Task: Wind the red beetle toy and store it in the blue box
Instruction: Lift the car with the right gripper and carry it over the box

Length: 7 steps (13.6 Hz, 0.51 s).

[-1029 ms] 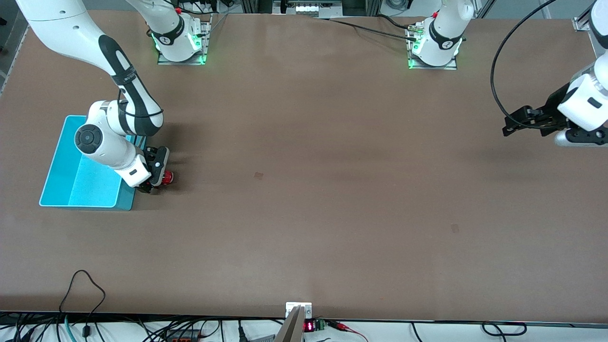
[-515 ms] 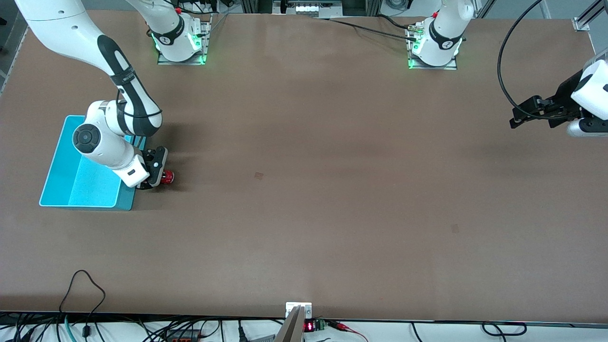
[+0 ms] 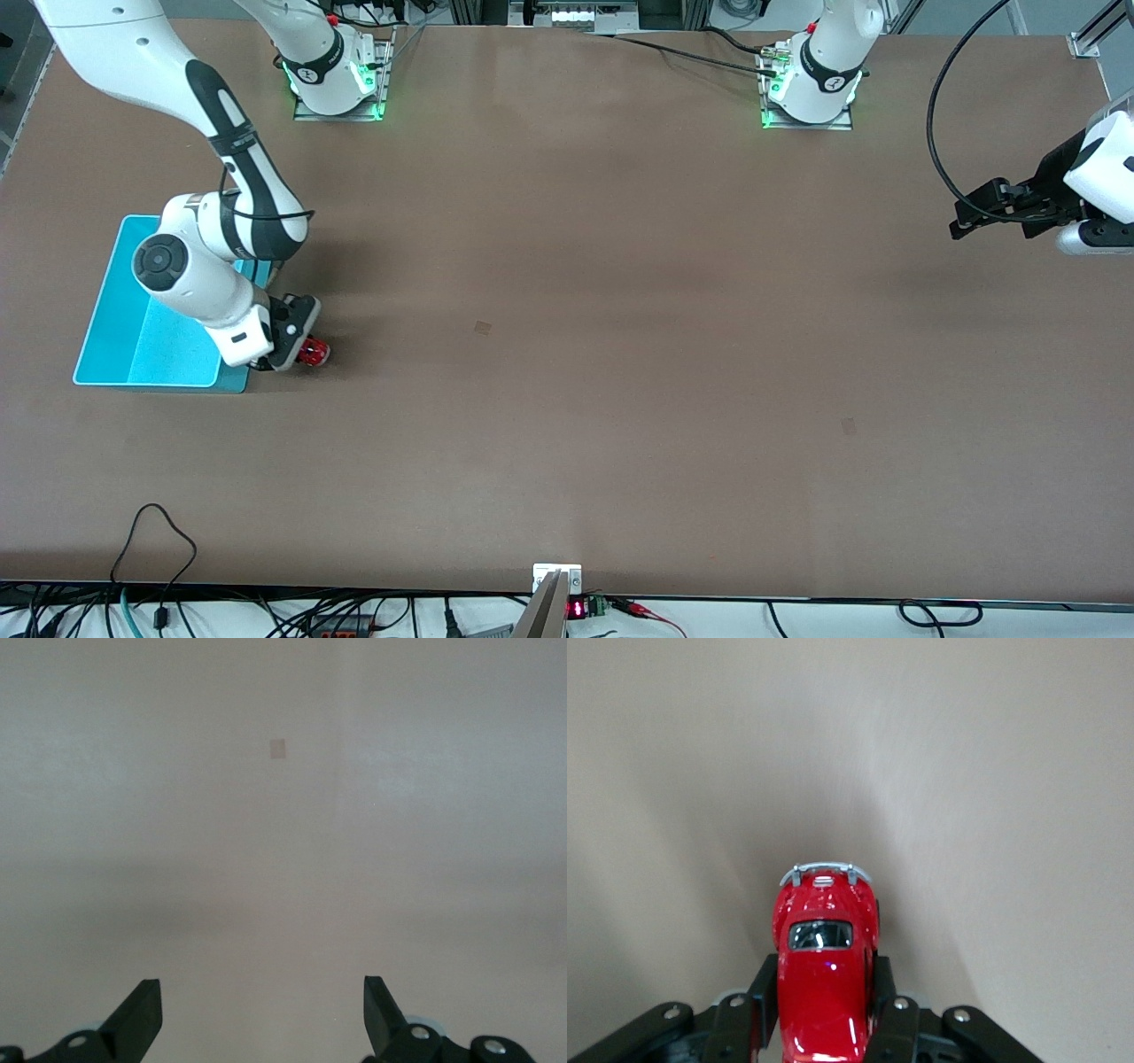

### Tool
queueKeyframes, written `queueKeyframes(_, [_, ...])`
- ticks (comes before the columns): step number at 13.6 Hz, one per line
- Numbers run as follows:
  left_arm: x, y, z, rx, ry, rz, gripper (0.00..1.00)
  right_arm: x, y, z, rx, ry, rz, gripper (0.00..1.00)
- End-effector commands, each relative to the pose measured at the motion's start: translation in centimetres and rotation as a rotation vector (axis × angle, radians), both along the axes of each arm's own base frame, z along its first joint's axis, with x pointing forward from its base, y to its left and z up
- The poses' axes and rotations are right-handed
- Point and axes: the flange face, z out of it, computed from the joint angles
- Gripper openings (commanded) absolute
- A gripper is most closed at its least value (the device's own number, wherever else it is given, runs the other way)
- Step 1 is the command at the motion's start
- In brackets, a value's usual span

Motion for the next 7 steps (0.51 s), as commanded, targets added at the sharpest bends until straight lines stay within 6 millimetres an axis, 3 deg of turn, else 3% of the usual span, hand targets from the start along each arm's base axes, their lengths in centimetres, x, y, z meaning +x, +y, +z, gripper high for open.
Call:
queueKeyframes(1, [-0.3, 0.0, 0.8, 0.017, -0.002, 0.004, 1.00, 1.0, 1.9, 4.0, 0.003, 0.053, -0.197, 0.00])
queueKeyframes(3, [-0.2, 0.0, 0.9, 0.017, -0.005, 0.004, 1.00, 1.1, 0.2, 6.6, -0.014, 0.085, -0.293, 0.00])
queueKeyframes(7, [-0.2, -0.3, 1.0, 0.016, -0.016, 0.000, 1.00, 1.3, -10.8, 10.2, -0.053, 0.103, -0.567, 0.00])
